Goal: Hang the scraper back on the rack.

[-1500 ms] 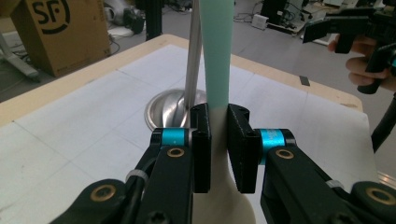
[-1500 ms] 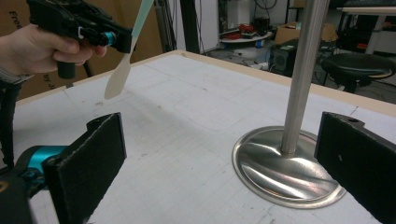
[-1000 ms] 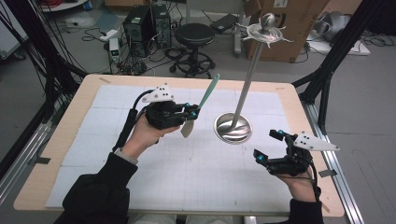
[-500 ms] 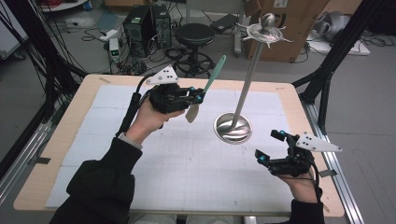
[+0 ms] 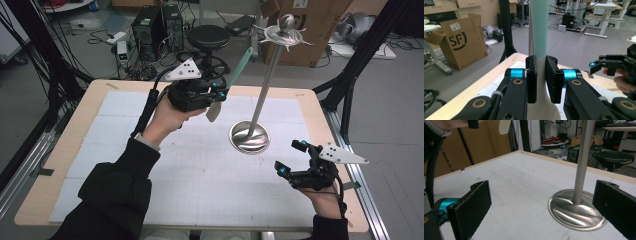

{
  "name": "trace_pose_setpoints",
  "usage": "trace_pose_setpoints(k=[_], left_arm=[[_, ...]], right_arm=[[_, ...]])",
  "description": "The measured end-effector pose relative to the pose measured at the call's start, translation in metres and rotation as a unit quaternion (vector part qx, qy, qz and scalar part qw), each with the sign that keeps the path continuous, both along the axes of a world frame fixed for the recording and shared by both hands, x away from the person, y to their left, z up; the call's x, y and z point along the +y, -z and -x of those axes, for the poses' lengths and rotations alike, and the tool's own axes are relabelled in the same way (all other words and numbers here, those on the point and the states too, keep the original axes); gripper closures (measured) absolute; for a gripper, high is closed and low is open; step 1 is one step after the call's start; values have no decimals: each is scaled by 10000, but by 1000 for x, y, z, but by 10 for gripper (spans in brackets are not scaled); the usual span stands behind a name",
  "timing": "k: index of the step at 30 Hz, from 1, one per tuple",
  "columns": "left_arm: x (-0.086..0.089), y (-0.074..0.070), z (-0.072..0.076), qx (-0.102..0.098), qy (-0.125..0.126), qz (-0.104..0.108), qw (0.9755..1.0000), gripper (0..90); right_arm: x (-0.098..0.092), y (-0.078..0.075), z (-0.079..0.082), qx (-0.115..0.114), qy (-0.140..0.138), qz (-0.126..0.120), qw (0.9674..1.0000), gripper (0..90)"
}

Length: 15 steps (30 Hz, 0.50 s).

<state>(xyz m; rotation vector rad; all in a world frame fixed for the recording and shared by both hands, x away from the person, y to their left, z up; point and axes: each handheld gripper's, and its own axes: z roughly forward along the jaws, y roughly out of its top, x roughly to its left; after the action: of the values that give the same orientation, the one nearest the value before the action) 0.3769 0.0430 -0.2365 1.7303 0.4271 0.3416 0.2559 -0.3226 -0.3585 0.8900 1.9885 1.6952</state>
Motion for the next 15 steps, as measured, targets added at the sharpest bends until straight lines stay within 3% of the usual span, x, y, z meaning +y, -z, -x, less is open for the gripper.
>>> trace_pose_setpoints(k=[6, 15], left_arm=[[1, -10, -5, -82, -22, 74, 9999, 802], [-3, -10, -6, -117, -11, 100, 9999, 802]], right_arm=[[-1, 0, 1, 11, -3, -15, 10000, 11], [-1, 0, 0, 11, 1, -9, 10000, 11]])
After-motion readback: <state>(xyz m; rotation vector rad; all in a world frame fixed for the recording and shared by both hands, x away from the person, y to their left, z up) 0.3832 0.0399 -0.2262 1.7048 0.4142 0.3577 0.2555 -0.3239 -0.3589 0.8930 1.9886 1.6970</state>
